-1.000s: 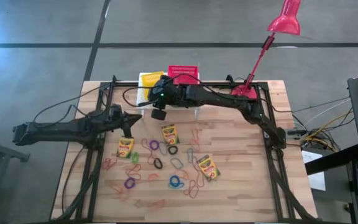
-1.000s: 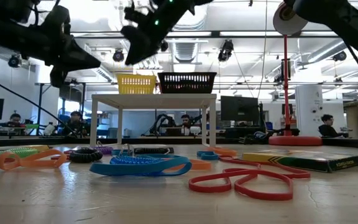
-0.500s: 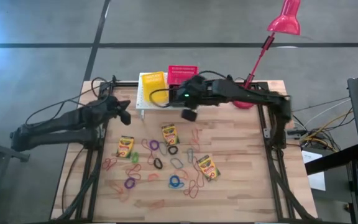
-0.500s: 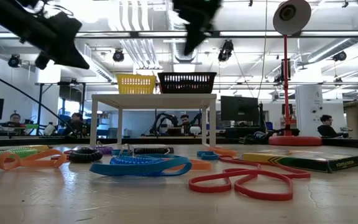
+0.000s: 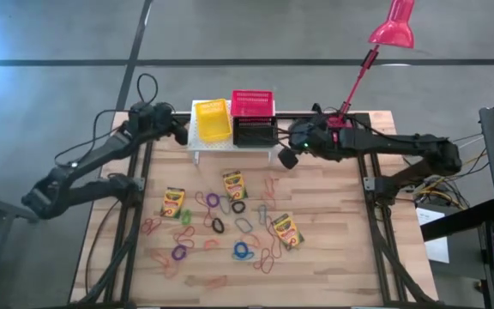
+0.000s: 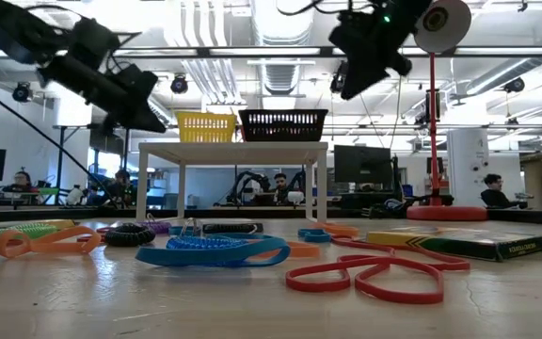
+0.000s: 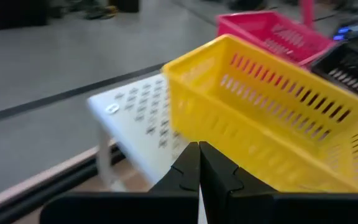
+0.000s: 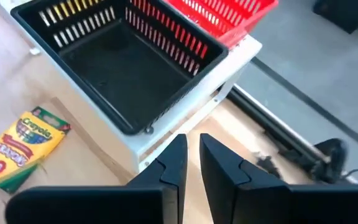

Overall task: Pick & Place Office Desk Supplies
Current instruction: Adjust the black bin

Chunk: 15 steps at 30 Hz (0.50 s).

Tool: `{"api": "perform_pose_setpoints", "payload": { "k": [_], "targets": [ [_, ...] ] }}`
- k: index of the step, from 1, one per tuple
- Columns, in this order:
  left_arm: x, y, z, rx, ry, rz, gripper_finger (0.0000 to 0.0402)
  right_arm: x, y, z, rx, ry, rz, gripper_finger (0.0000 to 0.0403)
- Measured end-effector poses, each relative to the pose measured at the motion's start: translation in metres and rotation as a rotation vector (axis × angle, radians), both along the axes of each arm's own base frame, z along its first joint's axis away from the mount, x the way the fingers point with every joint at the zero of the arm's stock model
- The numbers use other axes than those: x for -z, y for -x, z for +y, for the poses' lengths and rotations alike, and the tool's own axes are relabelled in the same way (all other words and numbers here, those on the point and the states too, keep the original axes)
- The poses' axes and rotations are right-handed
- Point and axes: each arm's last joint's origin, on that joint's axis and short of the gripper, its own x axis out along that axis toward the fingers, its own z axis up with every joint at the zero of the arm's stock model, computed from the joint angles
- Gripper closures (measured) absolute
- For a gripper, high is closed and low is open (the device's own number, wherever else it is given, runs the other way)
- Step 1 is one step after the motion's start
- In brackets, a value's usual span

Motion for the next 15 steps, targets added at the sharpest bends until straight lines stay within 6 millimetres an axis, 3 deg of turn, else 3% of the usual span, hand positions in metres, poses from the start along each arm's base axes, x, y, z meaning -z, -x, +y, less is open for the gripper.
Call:
{"api": "perform_pose_setpoints", "payload": {
  "k": [5,15],
  "targets": [
    [0.006,-0.011,0.013,0.068,-0.031,-0.042,0.0399,0.024,0.011,0.000,0.031,-0.018,-0.035,0.0365],
    [0.009,-0.020,0.026,0.066,-0.100,-0.089,0.0399,0.048,0.020,-0.007,0.082,-0.050,-0.007,0.0365]
  ]
}}
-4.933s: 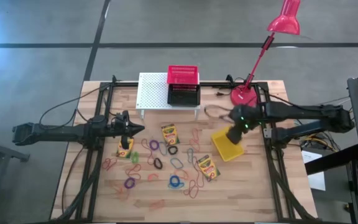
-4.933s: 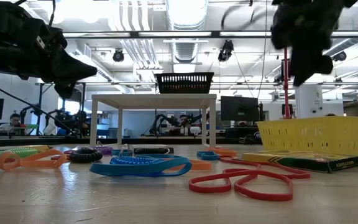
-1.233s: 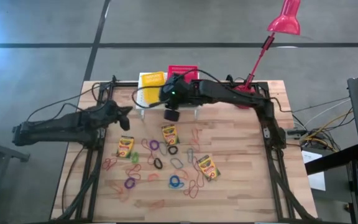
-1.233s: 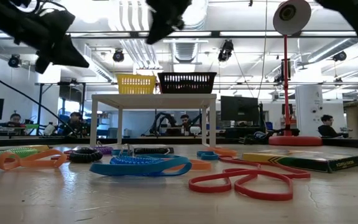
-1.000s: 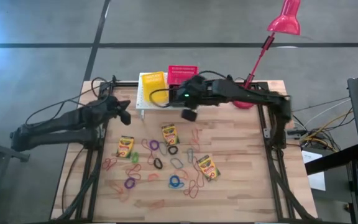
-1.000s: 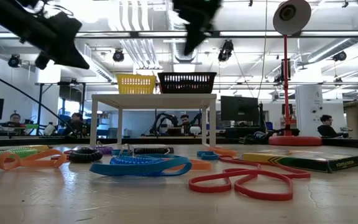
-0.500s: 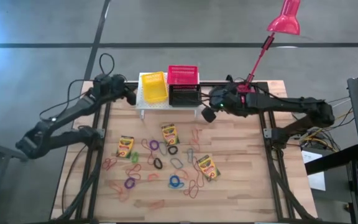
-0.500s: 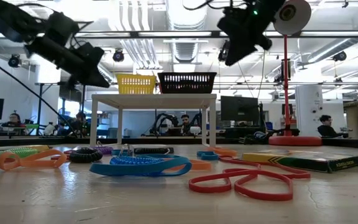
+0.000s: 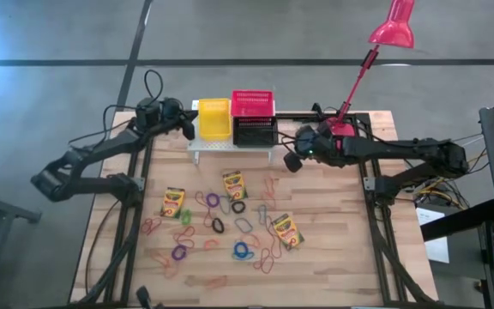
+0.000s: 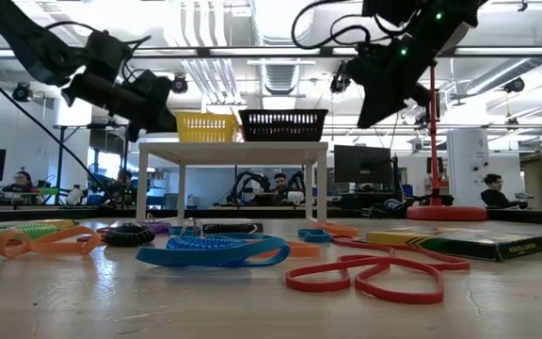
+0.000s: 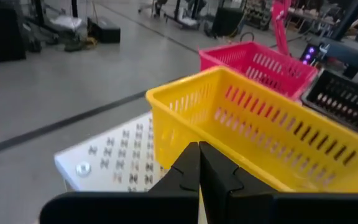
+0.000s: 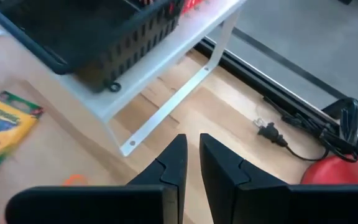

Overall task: Pick & Place Office Desk Supplies
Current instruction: Adjust the black bin, then adjust the red bin

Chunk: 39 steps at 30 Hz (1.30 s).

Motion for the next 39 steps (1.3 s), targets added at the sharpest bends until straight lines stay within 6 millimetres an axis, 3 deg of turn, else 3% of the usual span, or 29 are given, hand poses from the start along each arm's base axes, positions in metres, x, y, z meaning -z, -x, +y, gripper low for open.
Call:
{"api": "perform_pose_setpoints", "payload": {
  "k": [5,11,16,21,28,39],
  "targets": [
    [-0.001,0.001,0.001,-0.011,-0.031,0.009,0.0399,0.009,-0.008,-0.020,-0.031,0.013,0.026,0.0365],
    [-0.008,0.011,-0.008,-0.094,-0.062,0.114,0.0400,0.004,-0.010,-0.058,-0.034,0.033,-0.051,0.0365],
    [-0.013,0.019,-0.016,-0.125,-0.073,0.155,0.0400,-0.001,-0.017,-0.077,-0.095,0.016,-0.150,0.0365],
    [-0.014,0.020,-0.019,-0.124,-0.071,0.160,0.0400,0.002,-0.036,-0.083,-0.159,-0.021,-0.188,0.0365],
    [-0.009,0.021,-0.020,-0.119,-0.038,0.190,0.0400,0.000,-0.059,-0.087,-0.121,-0.094,-0.150,0.0365],
    [-0.005,0.022,-0.021,-0.115,-0.004,0.217,0.0400,-0.032,-0.051,-0.080,-0.057,-0.091,-0.017,0.0365]
  ]
}}
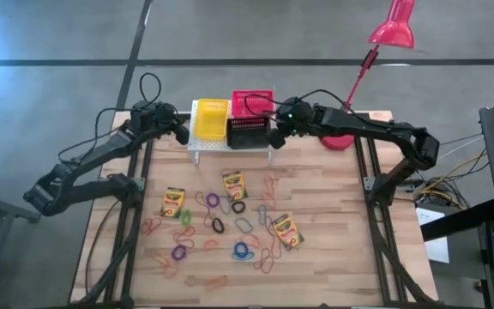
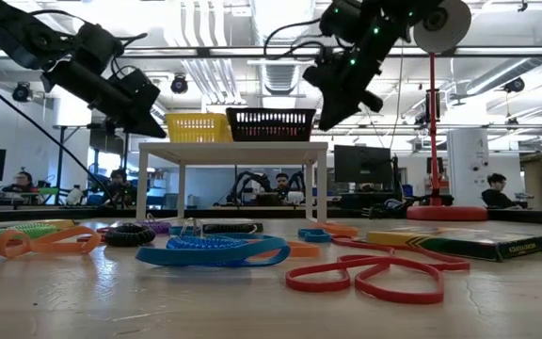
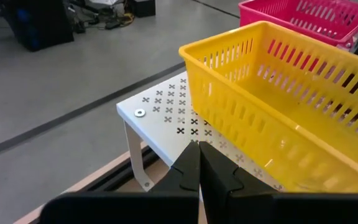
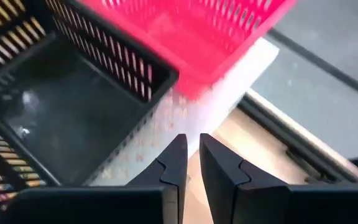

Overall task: Pick & Place Office Desk Supplies
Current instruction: Adjust the red bin

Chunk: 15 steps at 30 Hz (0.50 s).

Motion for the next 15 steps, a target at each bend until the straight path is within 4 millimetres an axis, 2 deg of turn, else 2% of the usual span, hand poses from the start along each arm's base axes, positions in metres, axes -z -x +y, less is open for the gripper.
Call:
{"api": "perform_pose_setpoints", "payload": {
  "k": [3,8,12,15],
  "targets": [
    [0.000,0.000,0.000,-0.001,0.005,0.000,0.0400,-0.002,0.003,-0.013,0.004,0.051,-0.029,0.0365],
    [0.002,0.000,-0.001,-0.001,0.009,0.002,0.0400,0.009,0.008,-0.053,0.073,0.104,-0.070,0.0365],
    [0.006,0.001,-0.002,-0.005,0.029,0.003,0.0400,0.020,0.003,-0.082,0.038,0.097,-0.142,0.0365],
    [0.006,0.001,-0.002,-0.010,0.038,-0.006,0.0400,0.024,-0.004,-0.094,-0.006,0.082,-0.170,0.0365]
  ]
}}
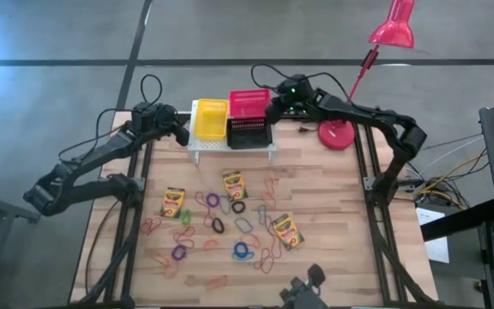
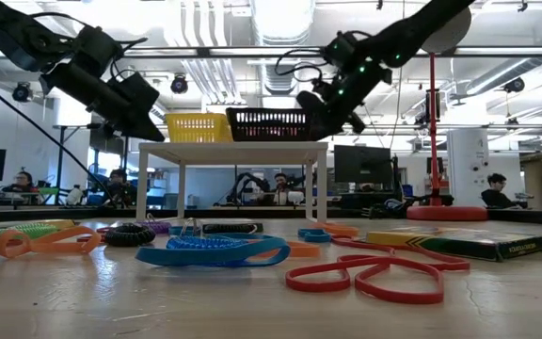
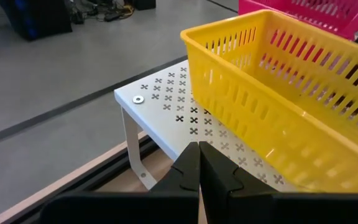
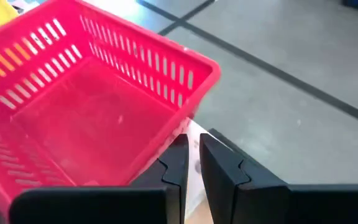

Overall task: Pick & Place Office Desk Supplies
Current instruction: Adjust the red bin, then adjust the black bin

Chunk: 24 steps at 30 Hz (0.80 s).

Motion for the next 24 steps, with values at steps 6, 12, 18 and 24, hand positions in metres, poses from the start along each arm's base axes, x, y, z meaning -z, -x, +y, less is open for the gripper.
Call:
{"api": "perform_pose_setpoints", "payload": {
  "k": [6,12,18,24],
  "targets": [
    [0.000,0.000,0.000,0.001,0.009,-0.009,0.0400,-0.004,-0.010,-0.001,-0.024,-0.013,0.024,0.0365],
    [0.000,0.000,0.000,0.000,0.015,-0.015,0.0400,-0.014,-0.008,0.011,-0.026,-0.047,0.029,0.0365],
    [0.000,0.000,0.000,0.001,0.015,-0.015,0.0400,-0.026,0.000,0.022,-0.012,-0.036,0.067,0.0365],
    [0.000,0.002,-0.003,0.006,0.032,-0.003,0.0400,-0.032,0.000,0.060,-0.061,-0.047,0.144,0.0365]
  ]
}}
